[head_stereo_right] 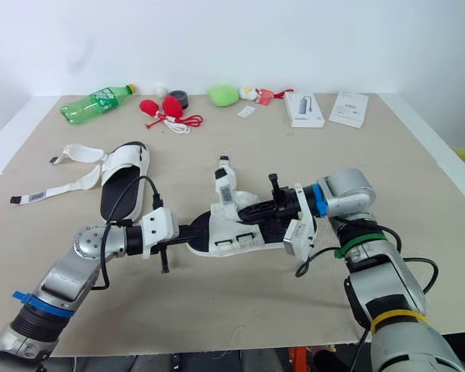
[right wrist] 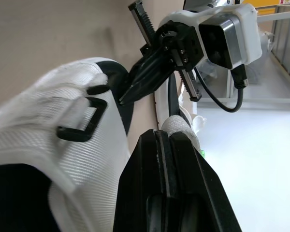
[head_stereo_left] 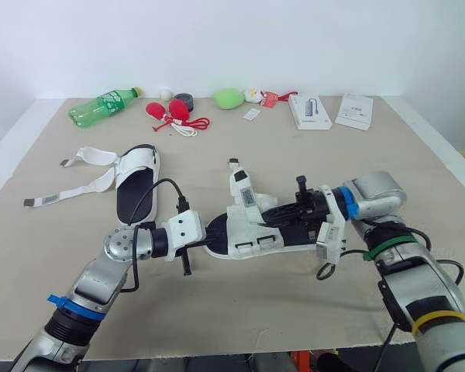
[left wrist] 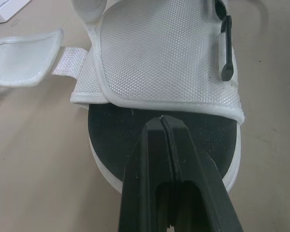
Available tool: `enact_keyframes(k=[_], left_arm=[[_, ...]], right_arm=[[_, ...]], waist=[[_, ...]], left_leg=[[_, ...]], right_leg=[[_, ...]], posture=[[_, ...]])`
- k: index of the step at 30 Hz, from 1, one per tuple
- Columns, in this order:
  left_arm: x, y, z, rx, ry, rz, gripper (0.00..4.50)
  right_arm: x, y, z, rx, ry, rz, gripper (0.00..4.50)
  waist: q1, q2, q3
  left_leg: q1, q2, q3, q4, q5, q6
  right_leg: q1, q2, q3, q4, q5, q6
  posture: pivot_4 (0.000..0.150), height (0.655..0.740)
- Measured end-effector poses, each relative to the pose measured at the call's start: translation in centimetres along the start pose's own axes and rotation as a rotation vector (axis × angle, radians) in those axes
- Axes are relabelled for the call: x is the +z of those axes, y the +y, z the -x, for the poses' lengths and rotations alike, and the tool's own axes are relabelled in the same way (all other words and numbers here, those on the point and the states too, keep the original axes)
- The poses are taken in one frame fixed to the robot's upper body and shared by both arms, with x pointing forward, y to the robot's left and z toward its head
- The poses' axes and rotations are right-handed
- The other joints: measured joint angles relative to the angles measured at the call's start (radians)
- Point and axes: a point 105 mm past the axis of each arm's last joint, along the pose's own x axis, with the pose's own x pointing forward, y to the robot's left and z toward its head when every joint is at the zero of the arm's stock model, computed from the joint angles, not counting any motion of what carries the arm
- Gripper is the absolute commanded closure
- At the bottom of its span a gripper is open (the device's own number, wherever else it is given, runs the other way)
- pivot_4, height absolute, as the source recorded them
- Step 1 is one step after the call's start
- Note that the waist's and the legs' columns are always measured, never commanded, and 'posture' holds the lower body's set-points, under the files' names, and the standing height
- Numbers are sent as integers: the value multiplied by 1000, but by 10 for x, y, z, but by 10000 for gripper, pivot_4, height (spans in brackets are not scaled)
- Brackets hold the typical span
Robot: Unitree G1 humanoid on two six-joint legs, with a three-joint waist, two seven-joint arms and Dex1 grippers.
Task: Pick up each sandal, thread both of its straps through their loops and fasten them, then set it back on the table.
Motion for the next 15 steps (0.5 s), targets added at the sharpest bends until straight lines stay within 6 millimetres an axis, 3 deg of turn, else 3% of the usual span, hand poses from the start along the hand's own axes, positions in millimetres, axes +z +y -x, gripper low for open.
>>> enact_keyframes(k=[15], left_arm=[[-1,-2,-2,-10,9,-7,45000]], right_arm=[[-3,-16,2,13,39,105,44605]], waist=[[1,0,0]], left_leg=[[0,0,0,0,0,0]], right_leg=[[0,0,0,0,0,0]], posture=[[1500,7400]])
